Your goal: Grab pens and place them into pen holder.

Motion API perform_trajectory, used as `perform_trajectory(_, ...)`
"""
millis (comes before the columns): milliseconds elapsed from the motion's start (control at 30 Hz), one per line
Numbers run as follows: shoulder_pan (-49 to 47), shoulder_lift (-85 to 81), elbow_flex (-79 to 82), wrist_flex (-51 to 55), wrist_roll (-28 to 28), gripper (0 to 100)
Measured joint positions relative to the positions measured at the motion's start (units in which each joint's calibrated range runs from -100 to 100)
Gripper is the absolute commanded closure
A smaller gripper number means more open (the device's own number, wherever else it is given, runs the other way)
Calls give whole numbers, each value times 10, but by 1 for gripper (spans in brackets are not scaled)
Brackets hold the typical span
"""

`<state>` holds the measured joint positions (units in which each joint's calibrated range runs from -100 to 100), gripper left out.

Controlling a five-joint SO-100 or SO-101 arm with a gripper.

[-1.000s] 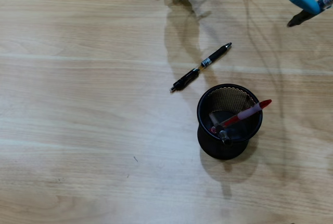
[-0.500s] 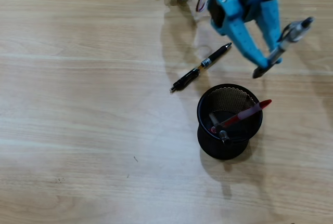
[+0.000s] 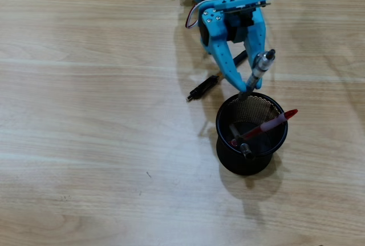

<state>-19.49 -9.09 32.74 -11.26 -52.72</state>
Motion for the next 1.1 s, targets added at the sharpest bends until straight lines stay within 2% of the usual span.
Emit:
perform_trajectory(233,-2,76,-2,-63,0,97)
perform_trajectory(467,-3,88,-3,-68,0,85)
perform_trajectory(500,-3,89,-3,-68,0,81)
perform_trajectory(600,-3,90,-3,-70,0,78)
perform_trajectory(833,-8,90,-3,-70,0,82)
perform_trajectory(1100,-10,65,-3,-70,0,98)
